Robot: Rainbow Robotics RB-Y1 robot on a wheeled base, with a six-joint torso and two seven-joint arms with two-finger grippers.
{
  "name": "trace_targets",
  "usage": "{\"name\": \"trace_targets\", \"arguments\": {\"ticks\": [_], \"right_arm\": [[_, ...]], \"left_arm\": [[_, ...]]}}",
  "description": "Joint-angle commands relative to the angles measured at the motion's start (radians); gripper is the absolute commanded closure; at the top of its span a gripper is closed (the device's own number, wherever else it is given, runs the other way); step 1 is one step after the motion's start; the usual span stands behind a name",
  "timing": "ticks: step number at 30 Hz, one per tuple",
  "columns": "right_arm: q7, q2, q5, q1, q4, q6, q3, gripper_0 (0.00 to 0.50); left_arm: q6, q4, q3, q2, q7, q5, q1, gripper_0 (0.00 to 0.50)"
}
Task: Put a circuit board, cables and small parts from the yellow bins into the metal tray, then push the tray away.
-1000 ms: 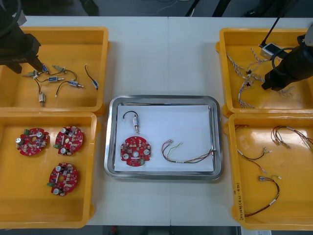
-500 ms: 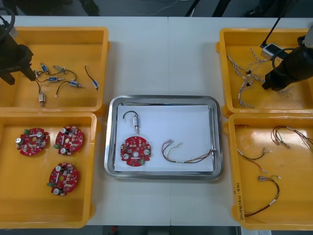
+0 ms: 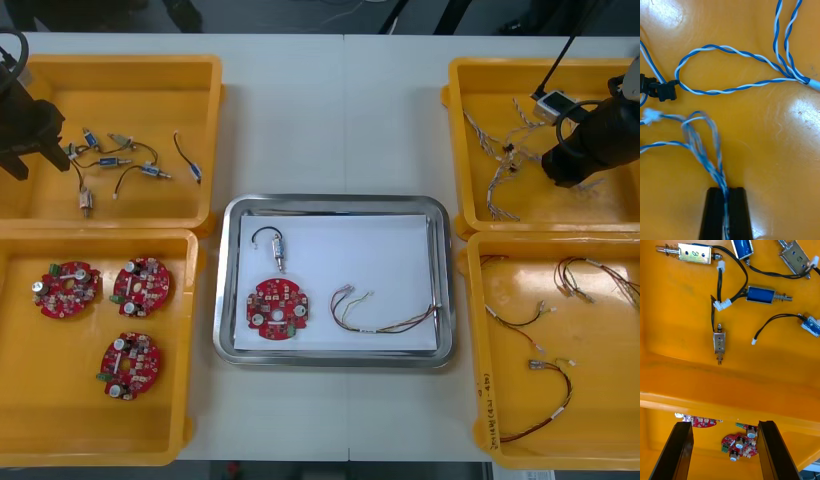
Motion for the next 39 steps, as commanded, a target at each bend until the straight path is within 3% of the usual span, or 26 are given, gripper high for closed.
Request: {"name": "trace_targets", "arguments": {"ticks": [1,8,24,33,35,39], "right_arm": [[0.039,-0.004,-0.009,0.021,-0.017,-0.012,0.014,0.5],[0.029,-0.021,0.001,0.021,-0.105,0.052,0.006,0.5],[0.026,-0.109,0.052,0.028,-0.31,0.459,-0.197,0.5],[0.01,-0.126,0.057,0.028,-0.474,0.669,-0.201,0.5],[0.007,-0.119,0.043,0.03,-0.52,0.733,-0.203,0.5],[0.004,-0.118,-0.017,0.03,-0.577,0.733,-0.201,0.5]], "left_arm": [[-0.036,0.041,-0.012,-0.013,-0.145,-0.025,-0.058,0.0],[-0.091,0.067,-0.051,-0.023,-0.149,-0.037,-0.057,0.0],[-0.235,0.181,-0.122,-0.07,-0.177,-0.053,-0.07,0.0],[-0.294,0.232,-0.16,-0.083,-0.195,-0.056,-0.077,0.0],[-0.308,0.247,-0.165,-0.088,-0.2,-0.056,-0.078,0.0],[-0.32,0.258,-0.177,-0.091,-0.207,-0.056,-0.078,0.0]]}}
